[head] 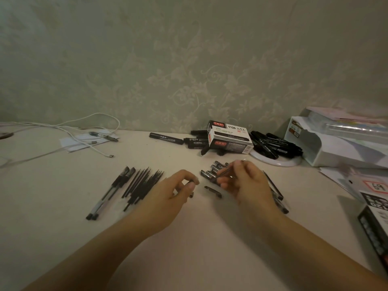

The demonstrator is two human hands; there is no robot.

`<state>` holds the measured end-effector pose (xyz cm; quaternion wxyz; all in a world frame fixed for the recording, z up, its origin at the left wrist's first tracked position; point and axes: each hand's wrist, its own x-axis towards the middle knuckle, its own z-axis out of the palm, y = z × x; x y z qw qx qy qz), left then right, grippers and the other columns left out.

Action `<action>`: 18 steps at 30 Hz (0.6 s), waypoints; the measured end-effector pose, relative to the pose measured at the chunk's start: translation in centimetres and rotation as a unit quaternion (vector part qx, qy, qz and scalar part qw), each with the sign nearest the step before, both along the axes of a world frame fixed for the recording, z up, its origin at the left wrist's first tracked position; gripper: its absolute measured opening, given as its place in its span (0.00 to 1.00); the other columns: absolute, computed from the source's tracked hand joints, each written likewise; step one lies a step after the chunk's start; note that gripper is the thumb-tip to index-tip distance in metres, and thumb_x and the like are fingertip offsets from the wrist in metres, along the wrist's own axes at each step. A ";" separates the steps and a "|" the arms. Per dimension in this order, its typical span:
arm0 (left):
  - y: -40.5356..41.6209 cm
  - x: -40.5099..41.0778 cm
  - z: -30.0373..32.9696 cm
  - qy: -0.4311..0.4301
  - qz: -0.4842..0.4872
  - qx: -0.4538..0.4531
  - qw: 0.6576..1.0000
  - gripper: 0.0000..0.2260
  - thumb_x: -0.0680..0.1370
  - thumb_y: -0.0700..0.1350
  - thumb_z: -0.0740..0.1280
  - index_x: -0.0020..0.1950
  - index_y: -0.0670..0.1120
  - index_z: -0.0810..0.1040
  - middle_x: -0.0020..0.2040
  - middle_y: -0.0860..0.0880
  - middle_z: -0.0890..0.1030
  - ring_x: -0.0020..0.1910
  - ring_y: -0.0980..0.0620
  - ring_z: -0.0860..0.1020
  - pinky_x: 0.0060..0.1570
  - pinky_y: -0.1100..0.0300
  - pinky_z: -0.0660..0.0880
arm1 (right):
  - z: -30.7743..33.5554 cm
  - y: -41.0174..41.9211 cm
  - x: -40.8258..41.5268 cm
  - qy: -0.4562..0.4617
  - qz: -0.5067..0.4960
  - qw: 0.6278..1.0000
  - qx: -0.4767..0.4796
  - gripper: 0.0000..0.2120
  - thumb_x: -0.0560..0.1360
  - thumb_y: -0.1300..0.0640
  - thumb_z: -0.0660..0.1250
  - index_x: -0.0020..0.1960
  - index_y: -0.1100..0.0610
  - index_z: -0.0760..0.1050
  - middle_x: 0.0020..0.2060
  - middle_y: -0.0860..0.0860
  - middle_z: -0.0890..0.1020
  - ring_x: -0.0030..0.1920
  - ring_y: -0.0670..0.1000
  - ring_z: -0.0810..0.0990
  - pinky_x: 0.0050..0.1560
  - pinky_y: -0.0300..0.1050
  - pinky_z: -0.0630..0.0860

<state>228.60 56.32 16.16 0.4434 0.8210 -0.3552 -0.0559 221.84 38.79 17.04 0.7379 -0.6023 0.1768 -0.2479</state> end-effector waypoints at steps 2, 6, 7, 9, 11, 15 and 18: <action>0.0 0.0 0.1 -0.001 -0.008 0.008 1.000 0.07 0.81 0.53 0.57 0.53 0.62 0.74 0.36 0.60 0.75 0.39 0.61 0.75 0.48 0.58 0.76 | 0.4 -0.6 0.0 -0.028 -0.036 0.999 0.029 0.12 0.84 0.55 0.56 0.49 0.58 0.74 0.37 0.52 0.86 0.35 0.47 0.85 0.34 0.36 0.79; -0.1 -0.3 0.2 0.002 -0.032 -0.001 0.999 0.08 0.81 0.52 0.58 0.54 0.64 0.74 0.39 0.55 0.76 0.40 0.55 0.77 0.48 0.51 0.79 | 0.2 -0.5 0.1 -0.039 -0.024 0.997 0.068 0.11 0.84 0.55 0.55 0.50 0.59 0.74 0.37 0.52 0.86 0.35 0.48 0.85 0.35 0.36 0.80; -0.1 -0.3 0.3 0.002 -0.038 -0.006 0.999 0.08 0.81 0.52 0.58 0.54 0.64 0.74 0.39 0.53 0.76 0.41 0.50 0.78 0.47 0.49 0.78 | 0.1 -0.4 0.2 -0.037 -0.019 0.997 0.070 0.11 0.84 0.55 0.55 0.50 0.59 0.74 0.36 0.52 0.86 0.35 0.48 0.85 0.35 0.36 0.80; -0.1 -0.4 0.4 0.003 -0.046 -0.015 0.999 0.08 0.81 0.52 0.59 0.54 0.65 0.75 0.40 0.50 0.76 0.42 0.46 0.78 0.46 0.46 0.78 | 0.0 -0.4 0.2 -0.037 -0.015 0.997 0.070 0.11 0.84 0.55 0.56 0.50 0.59 0.73 0.36 0.52 0.86 0.35 0.48 0.85 0.34 0.36 0.79; -0.1 -0.4 0.4 0.005 -0.051 -0.017 0.999 0.08 0.81 0.53 0.59 0.54 0.65 0.75 0.41 0.50 0.77 0.43 0.44 0.78 0.46 0.45 0.78 | 0.0 -0.4 0.2 -0.042 -0.018 0.996 0.071 0.12 0.84 0.55 0.55 0.50 0.60 0.73 0.35 0.52 0.86 0.35 0.48 0.85 0.35 0.36 0.79; -0.1 -0.4 0.2 0.010 -0.054 -0.020 0.998 0.08 0.80 0.53 0.59 0.54 0.65 0.75 0.41 0.49 0.77 0.43 0.41 0.77 0.46 0.43 0.77 | 0.1 -0.6 0.1 -0.041 -0.022 0.996 0.073 0.12 0.84 0.56 0.55 0.50 0.61 0.73 0.35 0.52 0.86 0.35 0.48 0.85 0.35 0.36 0.80; -0.1 -0.4 0.2 0.014 -0.053 -0.024 0.998 0.08 0.80 0.53 0.59 0.54 0.65 0.75 0.40 0.50 0.77 0.43 0.42 0.78 0.46 0.44 0.78 | 0.2 -0.5 0.1 -0.035 -0.022 0.996 0.076 0.12 0.84 0.56 0.55 0.51 0.61 0.74 0.35 0.52 0.86 0.34 0.48 0.85 0.35 0.36 0.80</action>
